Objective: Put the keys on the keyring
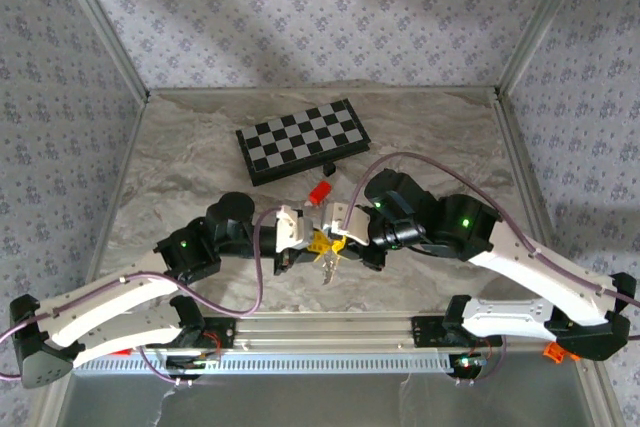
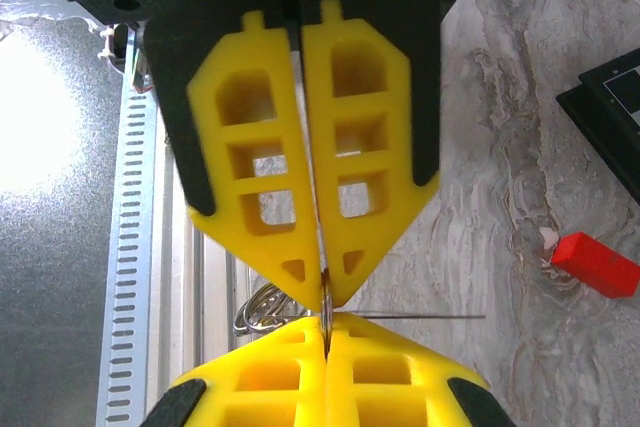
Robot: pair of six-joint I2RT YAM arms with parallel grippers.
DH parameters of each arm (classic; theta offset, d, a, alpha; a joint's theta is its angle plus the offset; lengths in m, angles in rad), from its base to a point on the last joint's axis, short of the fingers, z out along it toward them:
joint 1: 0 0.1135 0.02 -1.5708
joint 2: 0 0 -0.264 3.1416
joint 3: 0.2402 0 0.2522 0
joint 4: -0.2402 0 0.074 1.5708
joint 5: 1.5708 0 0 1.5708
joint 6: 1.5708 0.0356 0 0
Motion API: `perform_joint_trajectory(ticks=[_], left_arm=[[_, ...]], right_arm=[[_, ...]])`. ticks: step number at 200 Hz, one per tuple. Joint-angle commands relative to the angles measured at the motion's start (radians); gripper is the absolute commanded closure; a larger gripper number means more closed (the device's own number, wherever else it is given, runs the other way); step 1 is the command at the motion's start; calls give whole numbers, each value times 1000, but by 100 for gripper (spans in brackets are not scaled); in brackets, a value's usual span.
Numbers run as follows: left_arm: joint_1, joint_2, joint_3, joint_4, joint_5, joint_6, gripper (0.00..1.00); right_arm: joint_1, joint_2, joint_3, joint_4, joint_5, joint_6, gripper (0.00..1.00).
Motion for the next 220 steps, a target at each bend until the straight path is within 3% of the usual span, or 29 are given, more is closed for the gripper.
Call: perform_joint_trajectory(ticks=[1, 15, 35, 49, 121, 180, 220], left_arm=[[-2, -9, 28, 70, 13, -7, 100], [-2, -26, 20, 103, 24, -21, 100], [-2, -48, 9, 152, 42, -48, 100], [-2, -61, -2, 196, 56, -70, 100], [-2, -76, -26, 303, 131, -124, 100], [-2, -81, -46, 345, 142, -142, 100], [-2, -84, -45, 341, 144, -140, 100]], right_arm=[[10, -15, -4, 42, -38, 12, 100], [10, -27, -17, 67, -32, 31, 100], [10, -66, -59, 133, -24, 71, 85], [8, -101, -92, 200, -24, 98, 80], [11, -284, -265, 465, -38, 159, 81], [9, -306, -276, 502, -74, 166, 72], [7, -295, -276, 497, -76, 165, 83]])
